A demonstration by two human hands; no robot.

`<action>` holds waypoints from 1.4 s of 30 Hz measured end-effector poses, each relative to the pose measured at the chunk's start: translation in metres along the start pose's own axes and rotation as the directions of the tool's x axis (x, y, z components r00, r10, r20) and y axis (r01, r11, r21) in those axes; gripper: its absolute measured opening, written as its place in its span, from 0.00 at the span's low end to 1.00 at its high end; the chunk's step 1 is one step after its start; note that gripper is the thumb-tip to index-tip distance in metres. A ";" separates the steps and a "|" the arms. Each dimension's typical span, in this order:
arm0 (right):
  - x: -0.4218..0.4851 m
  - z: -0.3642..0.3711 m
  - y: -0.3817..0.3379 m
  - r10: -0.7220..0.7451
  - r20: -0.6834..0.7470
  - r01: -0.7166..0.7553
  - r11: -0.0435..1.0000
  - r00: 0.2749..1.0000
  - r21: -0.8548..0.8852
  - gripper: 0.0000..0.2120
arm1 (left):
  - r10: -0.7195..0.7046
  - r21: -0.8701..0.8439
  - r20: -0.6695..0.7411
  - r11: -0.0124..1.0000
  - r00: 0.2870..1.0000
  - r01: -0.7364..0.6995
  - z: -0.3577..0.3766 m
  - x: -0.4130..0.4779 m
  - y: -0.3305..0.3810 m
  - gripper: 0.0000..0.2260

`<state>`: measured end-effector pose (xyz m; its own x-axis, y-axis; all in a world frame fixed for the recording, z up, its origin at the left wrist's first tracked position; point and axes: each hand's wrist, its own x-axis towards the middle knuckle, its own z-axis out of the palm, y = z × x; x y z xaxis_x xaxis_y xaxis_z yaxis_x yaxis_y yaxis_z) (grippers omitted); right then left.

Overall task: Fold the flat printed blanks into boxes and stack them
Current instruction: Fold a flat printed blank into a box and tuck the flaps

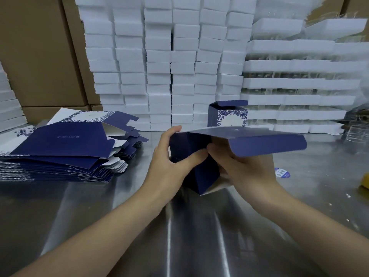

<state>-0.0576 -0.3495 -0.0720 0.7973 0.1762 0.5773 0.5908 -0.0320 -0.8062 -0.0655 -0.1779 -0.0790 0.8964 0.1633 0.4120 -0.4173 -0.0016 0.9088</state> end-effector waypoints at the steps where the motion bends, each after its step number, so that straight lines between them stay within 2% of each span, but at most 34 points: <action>1: -0.001 -0.001 -0.001 -0.036 0.024 0.036 0.999 0.999 0.014 0.11 | -0.009 -0.025 -0.039 1.000 0.999 0.008 0.000 0.000 0.000 0.31; 2: -0.001 -0.002 -0.002 -0.083 0.034 0.083 0.996 0.996 -0.010 0.09 | -0.040 -0.063 -0.082 0.997 0.996 0.035 0.000 0.001 0.000 0.27; 4: 0.001 -0.004 -0.004 -0.193 0.050 0.199 0.961 0.980 -0.193 0.09 | -0.131 -0.160 -0.160 0.982 0.978 0.105 -0.002 0.003 0.000 0.23; 6: 0.001 -0.004 -0.007 -0.302 0.079 0.307 0.863 0.950 -0.400 0.08 | -0.208 -0.258 -0.215 0.954 0.954 0.150 -0.005 0.005 0.001 0.20; 8: -0.004 -0.001 -0.012 -0.403 0.116 0.407 0.778 0.908 -0.479 0.03 | -0.263 -0.300 -0.249 0.936 0.932 0.184 -0.008 0.005 0.003 0.19; 9: -0.007 0.002 -0.012 -0.414 0.117 0.417 0.774 0.903 -0.477 0.03 | -0.288 -0.328 -0.254 0.924 0.923 0.198 -0.009 0.005 0.004 0.18; 11: -0.009 0.005 -0.012 -0.279 0.135 0.310 0.865 0.951 -0.395 0.07 | -0.331 -0.421 -0.247 0.883 0.911 0.207 -0.009 0.005 0.005 0.18; 13: -0.010 0.007 -0.011 -0.008 0.225 0.079 0.947 0.974 -0.312 0.15 | -0.370 -0.510 -0.209 0.831 0.905 0.222 -0.007 0.004 0.008 0.21; 15: -0.012 0.010 -0.007 0.181 0.281 -0.105 0.958 0.943 -0.268 0.24 | -0.371 -0.541 -0.148 0.806 0.917 0.239 -0.001 0.000 0.012 0.26; 17: -0.015 0.017 -0.006 0.268 0.256 -0.216 0.953 0.929 -0.214 0.29 | -0.357 -0.545 -0.094 0.799 0.929 0.252 0.004 -0.003 0.012 0.29; 19: -0.016 0.022 -0.003 0.331 0.215 -0.308 0.942 0.919 -0.134 0.30 | -0.345 -0.533 -0.079 0.808 0.935 0.253 0.007 -0.005 0.013 0.28; 23: -0.016 0.024 -0.010 0.372 0.200 -0.376 0.926 0.906 -0.017 0.27 | -0.305 -0.411 -0.005 0.869 0.952 0.276 0.011 -0.010 0.009 0.14; 24: -0.014 0.026 -0.011 0.389 0.206 -0.402 0.915 0.898 0.029 0.30 | -0.304 -0.374 0.007 0.883 0.953 0.284 0.013 -0.013 0.009 0.14; 26: -0.013 0.029 -0.015 0.445 0.224 -0.478 0.870 0.867 0.123 0.37 | -0.349 -0.411 0.068 0.844 0.935 0.345 0.020 -0.016 0.012 0.16; 28: -0.011 0.029 -0.012 0.485 0.182 -0.516 0.828 0.855 0.220 0.29 | -0.379 -0.419 0.083 0.826 0.922 0.377 0.024 -0.017 0.013 0.20; 30: -0.009 0.026 -0.005 0.499 0.122 -0.511 0.805 0.858 0.302 0.18 | -0.360 -0.327 0.044 0.876 0.932 0.354 0.028 -0.017 0.009 0.16; 32: -0.009 0.023 0.002 0.525 0.064 -0.514 0.791 0.849 0.333 0.14 | -0.351 -0.269 0.009 0.901 0.936 0.340 0.029 -0.018 0.004 0.16; 38: -0.012 0.031 0.003 0.588 0.051 -0.566 0.747 0.808 0.348 0.15 | -0.459 -0.320 0.050 0.834 0.887 0.449 0.032 -0.017 0.003 0.27; 42: -0.014 0.029 0.004 0.564 0.144 -0.576 0.748 0.813 0.328 0.16 | -0.478 -0.345 0.079 0.810 0.875 0.474 0.027 -0.014 -0.003 0.29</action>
<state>-0.0694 -0.3240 -0.0871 0.9638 0.2665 -0.0033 -0.0579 0.1973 -0.9786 -0.0731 -0.2071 -0.0858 0.9954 0.0659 -0.0690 0.0354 0.4164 0.9085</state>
